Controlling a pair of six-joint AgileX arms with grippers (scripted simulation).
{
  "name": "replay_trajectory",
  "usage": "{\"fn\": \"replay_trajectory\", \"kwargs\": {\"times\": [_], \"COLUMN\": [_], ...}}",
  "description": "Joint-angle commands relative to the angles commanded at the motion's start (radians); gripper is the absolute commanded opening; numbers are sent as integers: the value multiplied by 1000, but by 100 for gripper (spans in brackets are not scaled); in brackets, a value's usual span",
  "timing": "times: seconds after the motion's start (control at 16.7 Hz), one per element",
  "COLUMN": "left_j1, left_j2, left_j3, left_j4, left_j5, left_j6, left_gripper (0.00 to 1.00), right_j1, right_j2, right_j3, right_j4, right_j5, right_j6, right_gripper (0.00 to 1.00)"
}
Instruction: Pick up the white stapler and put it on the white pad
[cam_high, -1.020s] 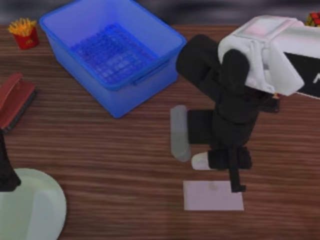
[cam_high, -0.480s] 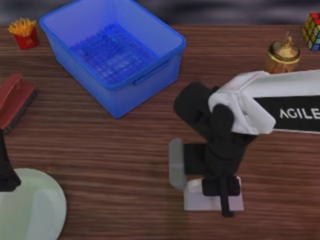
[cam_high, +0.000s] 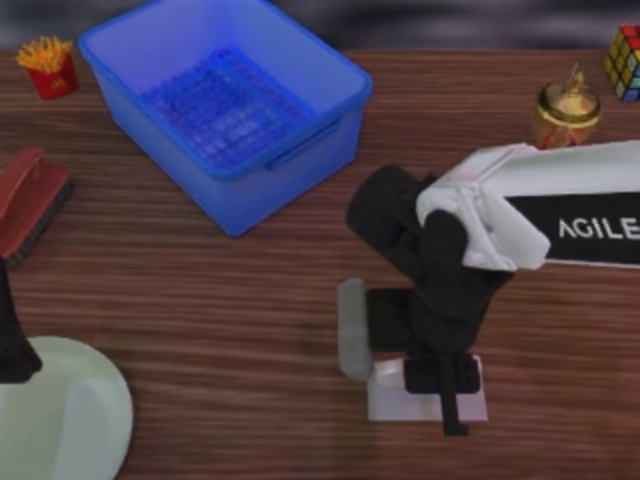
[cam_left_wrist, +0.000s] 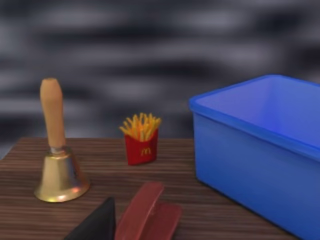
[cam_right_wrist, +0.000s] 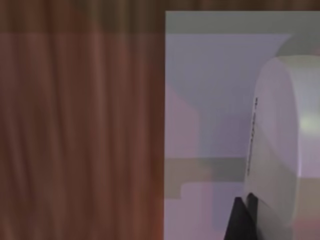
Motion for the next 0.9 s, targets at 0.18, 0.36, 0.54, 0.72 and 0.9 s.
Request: {"fn": "replay_trajectory", "kwargs": {"times": [0.18,0.36,0.54,0.72,0.9], "left_j1": [0,0,0,0,0], "left_j2": [0,0,0,0,0], "left_j3": [0,0,0,0,0], "left_j4": [0,0,0,0,0], "left_j5": [0,0,0,0,0], "left_j6": [0,0,0,0,0], "left_gripper": [100,100,100,100,100], "right_j1": [0,0,0,0,0], "right_j2": [0,0,0,0,0], "right_j3": [0,0,0,0,0], "right_j4": [0,0,0,0,0], "right_j5": [0,0,0,0,0], "right_j6": [0,0,0,0,0], "right_gripper": [53,75,98,100,100]}}
